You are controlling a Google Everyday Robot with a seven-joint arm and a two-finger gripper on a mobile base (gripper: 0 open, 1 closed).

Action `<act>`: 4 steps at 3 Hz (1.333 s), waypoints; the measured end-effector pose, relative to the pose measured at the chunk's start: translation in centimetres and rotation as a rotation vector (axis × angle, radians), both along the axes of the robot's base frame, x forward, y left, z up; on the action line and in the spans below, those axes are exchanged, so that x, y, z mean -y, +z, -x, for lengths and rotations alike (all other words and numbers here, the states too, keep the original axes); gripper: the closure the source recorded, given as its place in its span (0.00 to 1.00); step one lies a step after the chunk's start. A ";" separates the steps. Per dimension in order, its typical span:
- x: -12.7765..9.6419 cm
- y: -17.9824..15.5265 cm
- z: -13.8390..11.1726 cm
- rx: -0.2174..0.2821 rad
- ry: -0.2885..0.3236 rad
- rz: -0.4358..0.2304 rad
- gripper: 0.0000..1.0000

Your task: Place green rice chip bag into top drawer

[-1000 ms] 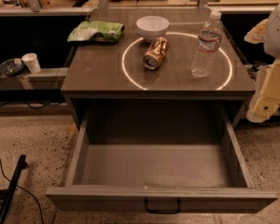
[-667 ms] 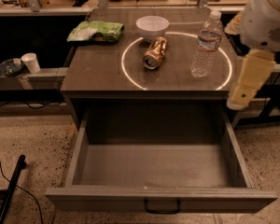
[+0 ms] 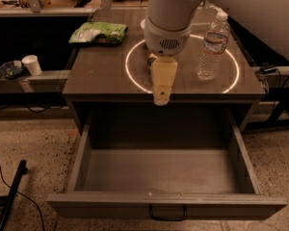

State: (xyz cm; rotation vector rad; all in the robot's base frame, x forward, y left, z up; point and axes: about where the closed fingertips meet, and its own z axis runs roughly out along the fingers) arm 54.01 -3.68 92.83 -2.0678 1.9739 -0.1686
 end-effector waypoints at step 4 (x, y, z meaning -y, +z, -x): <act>-8.4 0.1 -14.9 0.287 0.169 -0.089 0.00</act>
Offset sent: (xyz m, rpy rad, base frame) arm 0.0730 0.0518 0.0074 0.0509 -0.0628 0.1180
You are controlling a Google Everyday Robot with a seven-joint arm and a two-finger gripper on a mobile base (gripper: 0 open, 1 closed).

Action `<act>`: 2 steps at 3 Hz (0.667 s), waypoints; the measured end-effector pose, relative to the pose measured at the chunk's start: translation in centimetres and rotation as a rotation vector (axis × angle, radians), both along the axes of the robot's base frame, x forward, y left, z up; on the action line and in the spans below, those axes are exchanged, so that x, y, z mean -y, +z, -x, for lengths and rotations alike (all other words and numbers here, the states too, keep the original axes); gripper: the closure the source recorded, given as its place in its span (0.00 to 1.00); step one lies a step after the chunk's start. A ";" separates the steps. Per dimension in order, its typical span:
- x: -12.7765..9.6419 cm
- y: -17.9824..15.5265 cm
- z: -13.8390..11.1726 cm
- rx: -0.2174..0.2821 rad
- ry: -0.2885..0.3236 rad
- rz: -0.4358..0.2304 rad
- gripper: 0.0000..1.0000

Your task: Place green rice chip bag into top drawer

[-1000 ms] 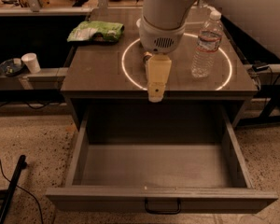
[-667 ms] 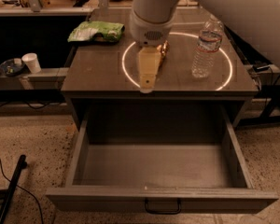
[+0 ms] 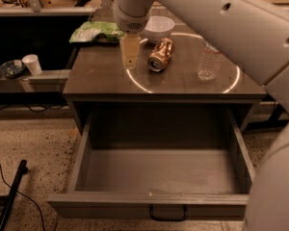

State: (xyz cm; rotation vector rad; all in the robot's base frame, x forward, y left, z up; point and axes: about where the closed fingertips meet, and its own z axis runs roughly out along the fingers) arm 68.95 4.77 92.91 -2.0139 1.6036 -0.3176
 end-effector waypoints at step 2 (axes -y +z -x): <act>-3.1 0.7 -6.2 0.147 0.047 -0.108 0.00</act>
Offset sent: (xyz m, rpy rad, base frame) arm 0.0491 0.0225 0.0038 0.0750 -0.1108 0.0354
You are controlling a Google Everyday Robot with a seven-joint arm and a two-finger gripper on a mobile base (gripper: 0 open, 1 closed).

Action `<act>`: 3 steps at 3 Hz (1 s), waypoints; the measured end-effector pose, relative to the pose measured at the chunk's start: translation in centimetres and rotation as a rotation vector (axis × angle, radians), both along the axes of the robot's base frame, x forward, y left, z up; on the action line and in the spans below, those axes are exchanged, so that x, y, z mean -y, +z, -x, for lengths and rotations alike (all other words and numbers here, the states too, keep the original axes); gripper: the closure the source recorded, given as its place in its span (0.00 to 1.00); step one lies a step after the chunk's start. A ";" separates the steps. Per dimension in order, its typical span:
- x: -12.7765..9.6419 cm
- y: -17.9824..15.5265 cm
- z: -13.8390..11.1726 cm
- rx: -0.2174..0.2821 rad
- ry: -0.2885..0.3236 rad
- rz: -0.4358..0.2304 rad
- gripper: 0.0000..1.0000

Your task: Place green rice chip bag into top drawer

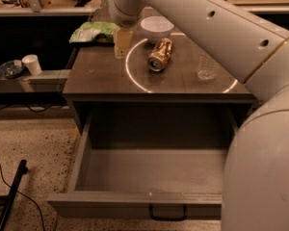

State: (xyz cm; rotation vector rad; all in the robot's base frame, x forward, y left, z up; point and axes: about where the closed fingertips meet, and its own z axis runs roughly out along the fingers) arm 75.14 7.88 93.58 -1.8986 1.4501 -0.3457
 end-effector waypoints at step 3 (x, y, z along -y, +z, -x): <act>-6.0 -1.3 -6.3 0.059 0.054 -0.130 0.32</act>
Offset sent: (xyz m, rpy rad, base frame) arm 0.0806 0.0676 -0.0016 0.1733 -0.1057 0.0647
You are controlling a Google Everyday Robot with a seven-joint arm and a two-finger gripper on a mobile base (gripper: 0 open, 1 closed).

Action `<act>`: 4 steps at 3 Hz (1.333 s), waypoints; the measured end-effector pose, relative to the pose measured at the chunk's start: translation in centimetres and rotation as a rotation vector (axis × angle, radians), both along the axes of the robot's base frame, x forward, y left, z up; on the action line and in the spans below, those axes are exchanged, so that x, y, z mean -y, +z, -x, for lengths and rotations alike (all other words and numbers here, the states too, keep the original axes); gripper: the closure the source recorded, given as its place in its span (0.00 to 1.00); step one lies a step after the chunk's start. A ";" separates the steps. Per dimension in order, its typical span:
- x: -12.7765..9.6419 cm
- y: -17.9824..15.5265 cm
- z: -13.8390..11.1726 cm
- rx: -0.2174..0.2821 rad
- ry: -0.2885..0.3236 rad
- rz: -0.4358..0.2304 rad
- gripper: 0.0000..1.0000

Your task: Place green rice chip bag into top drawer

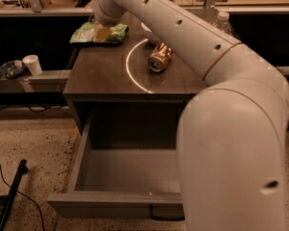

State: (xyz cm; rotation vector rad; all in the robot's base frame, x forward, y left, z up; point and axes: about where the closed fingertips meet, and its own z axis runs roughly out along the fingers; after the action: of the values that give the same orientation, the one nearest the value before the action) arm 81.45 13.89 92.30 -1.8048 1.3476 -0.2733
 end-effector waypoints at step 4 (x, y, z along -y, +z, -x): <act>-3.0 -6.2 -6.6 -0.050 -0.037 -0.082 0.35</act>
Offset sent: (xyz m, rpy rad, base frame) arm 0.0671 0.0190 -0.0498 0.0790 0.0551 -0.0729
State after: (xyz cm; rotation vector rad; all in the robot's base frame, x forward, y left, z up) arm 88.09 16.94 86.11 -1.7303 1.4085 -0.1907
